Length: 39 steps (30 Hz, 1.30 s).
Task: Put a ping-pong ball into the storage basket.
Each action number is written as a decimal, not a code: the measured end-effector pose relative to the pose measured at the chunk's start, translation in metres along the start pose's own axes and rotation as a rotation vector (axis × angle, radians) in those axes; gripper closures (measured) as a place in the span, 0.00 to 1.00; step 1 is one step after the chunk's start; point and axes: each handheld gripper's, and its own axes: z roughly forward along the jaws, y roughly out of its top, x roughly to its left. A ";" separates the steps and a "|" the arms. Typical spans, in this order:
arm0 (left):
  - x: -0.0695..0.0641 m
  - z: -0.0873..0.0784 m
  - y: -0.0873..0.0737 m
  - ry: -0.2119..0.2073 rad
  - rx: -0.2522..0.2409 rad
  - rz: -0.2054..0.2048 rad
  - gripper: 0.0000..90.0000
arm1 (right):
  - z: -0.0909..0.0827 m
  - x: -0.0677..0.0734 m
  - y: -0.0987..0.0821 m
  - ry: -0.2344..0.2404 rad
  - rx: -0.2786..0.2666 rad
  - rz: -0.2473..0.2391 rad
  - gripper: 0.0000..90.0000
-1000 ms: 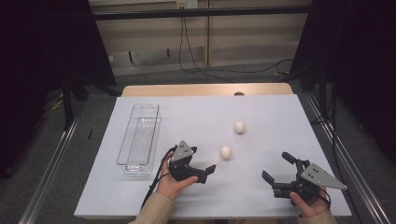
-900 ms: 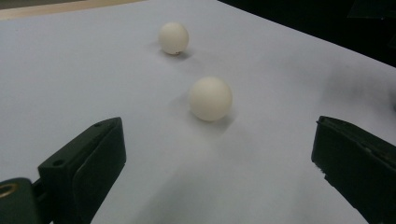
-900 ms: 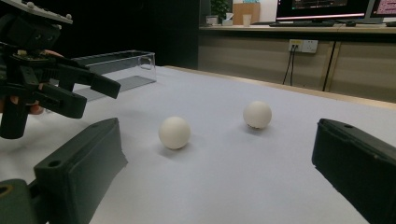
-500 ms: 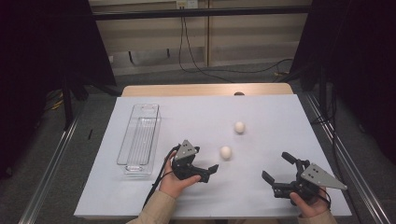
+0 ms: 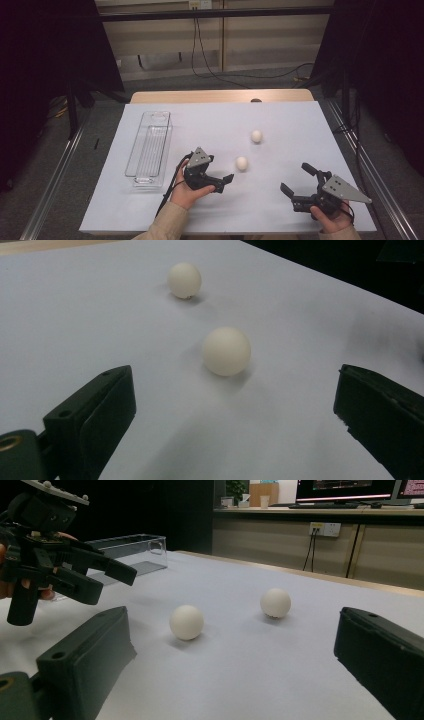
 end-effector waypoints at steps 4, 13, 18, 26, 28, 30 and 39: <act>0.000 0.002 0.001 0.004 0.001 -0.003 0.04 | 0.000 0.000 0.000 0.001 -0.001 -0.002 0.01; 0.001 0.005 0.003 0.017 0.016 -0.005 0.05 | 0.001 0.000 0.000 0.001 0.001 -0.003 0.01; -0.001 0.011 0.004 0.011 0.031 0.000 0.05 | 0.001 0.000 0.000 0.002 -0.002 0.000 0.01; 0.000 0.019 0.006 0.021 0.052 0.008 0.05 | 0.001 0.000 0.000 0.002 -0.003 0.002 0.01; 0.000 0.020 0.006 0.025 0.059 0.006 0.05 | 0.001 0.000 0.000 0.004 -0.004 0.000 0.01; 0.001 0.021 0.007 0.024 0.066 0.011 0.05 | 0.001 0.000 0.000 0.002 -0.001 0.000 0.01; 0.003 0.025 0.006 0.036 0.074 0.010 0.05 | 0.001 0.000 0.000 0.004 -0.002 0.000 0.01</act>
